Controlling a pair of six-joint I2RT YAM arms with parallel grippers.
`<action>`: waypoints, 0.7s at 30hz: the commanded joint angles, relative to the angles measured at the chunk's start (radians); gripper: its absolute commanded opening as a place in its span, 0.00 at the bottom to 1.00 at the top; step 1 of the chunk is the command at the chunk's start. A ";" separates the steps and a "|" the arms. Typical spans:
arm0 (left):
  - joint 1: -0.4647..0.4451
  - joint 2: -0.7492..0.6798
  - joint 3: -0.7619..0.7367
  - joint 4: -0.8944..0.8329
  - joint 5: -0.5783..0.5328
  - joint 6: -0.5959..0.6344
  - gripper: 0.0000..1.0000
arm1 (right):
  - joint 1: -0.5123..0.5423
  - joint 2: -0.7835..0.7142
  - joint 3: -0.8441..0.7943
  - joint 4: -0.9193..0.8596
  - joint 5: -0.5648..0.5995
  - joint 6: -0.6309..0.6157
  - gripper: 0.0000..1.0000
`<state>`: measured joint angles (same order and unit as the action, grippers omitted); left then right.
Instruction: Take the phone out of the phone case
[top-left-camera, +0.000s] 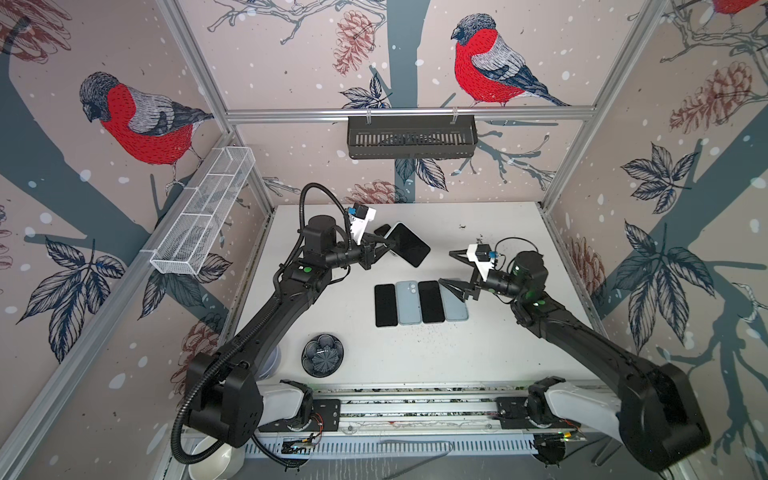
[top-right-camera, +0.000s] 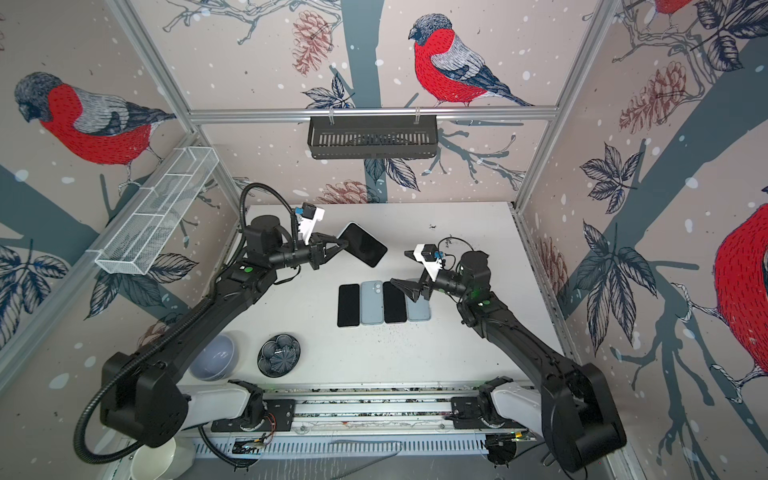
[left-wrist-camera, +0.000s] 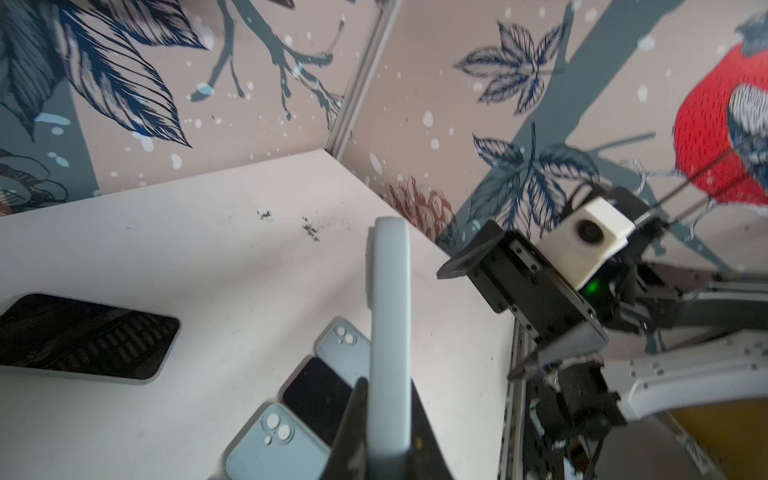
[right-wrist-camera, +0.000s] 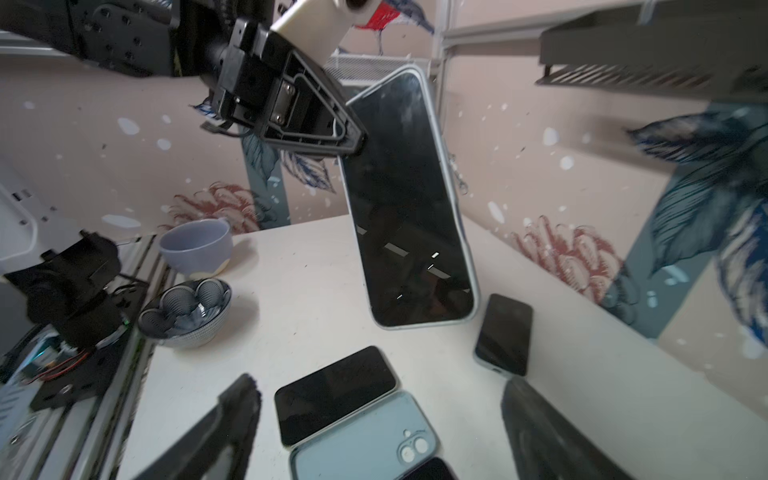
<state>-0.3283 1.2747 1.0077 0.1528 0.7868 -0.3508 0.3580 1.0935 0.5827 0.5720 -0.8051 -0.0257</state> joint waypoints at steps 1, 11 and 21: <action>0.001 -0.032 -0.044 0.327 -0.105 -0.334 0.00 | -0.001 -0.101 -0.039 0.157 0.141 0.196 0.97; -0.021 -0.162 -0.258 0.591 -0.324 -0.655 0.00 | -0.004 -0.360 0.040 -0.176 0.391 0.441 1.00; -0.126 -0.366 -0.456 0.645 -0.562 -0.785 0.00 | 0.013 -0.386 0.044 -0.283 0.261 0.875 1.00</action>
<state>-0.4313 0.9466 0.5831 0.6563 0.3370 -1.0782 0.3576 0.7185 0.6495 0.2852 -0.4690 0.6712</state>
